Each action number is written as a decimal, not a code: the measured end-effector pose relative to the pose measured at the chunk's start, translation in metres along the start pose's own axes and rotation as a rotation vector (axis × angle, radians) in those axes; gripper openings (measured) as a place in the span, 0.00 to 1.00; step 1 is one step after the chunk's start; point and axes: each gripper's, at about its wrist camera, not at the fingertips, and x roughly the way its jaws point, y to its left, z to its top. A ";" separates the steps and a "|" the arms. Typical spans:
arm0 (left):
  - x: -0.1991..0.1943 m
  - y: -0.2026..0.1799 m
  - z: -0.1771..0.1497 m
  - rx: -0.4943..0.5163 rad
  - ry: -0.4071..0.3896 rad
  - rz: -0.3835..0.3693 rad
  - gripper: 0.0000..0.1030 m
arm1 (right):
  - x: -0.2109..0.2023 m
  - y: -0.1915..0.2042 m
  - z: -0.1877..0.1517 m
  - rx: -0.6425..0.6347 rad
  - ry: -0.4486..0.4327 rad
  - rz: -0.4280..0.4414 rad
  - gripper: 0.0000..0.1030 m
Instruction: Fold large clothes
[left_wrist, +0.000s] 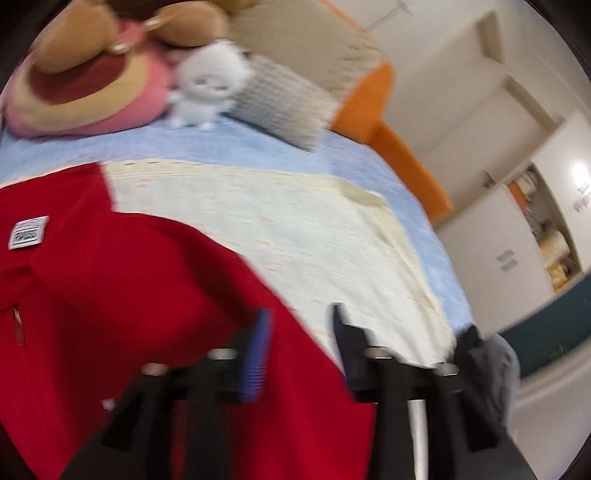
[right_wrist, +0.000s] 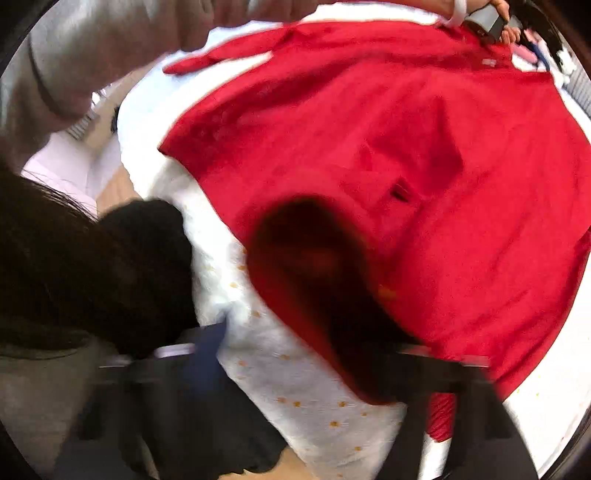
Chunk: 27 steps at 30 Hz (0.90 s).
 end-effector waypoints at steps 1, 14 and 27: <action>-0.002 -0.007 -0.002 0.004 -0.001 -0.018 0.45 | -0.010 0.003 -0.002 0.012 -0.033 0.008 0.84; 0.048 0.020 -0.010 -0.117 -0.029 0.143 0.52 | -0.074 -0.035 -0.056 0.185 -0.259 -0.190 0.27; 0.002 0.032 -0.027 -0.102 -0.137 0.178 0.41 | -0.007 -0.041 -0.040 0.131 -0.250 -0.356 0.24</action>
